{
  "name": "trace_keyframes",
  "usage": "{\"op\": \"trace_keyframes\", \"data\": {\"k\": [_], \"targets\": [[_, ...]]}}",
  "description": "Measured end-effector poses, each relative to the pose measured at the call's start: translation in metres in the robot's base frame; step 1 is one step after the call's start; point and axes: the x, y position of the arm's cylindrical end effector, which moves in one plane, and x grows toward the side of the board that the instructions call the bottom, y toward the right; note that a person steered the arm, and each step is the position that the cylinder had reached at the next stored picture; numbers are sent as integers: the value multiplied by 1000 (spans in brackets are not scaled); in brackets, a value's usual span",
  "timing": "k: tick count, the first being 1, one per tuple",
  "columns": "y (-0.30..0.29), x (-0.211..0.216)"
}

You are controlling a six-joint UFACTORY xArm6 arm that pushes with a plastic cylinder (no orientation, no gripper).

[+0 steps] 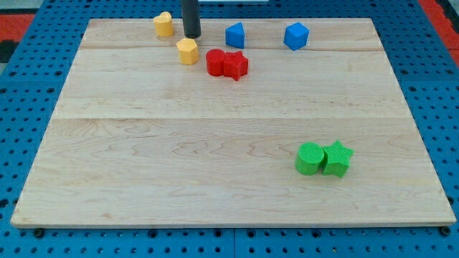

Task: Push the yellow heart to the left side of the yellow hexagon

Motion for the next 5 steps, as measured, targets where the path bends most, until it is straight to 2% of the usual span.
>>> {"op": "trace_keyframes", "data": {"k": [2,5], "targets": [[6,106],[24,-47]]}}
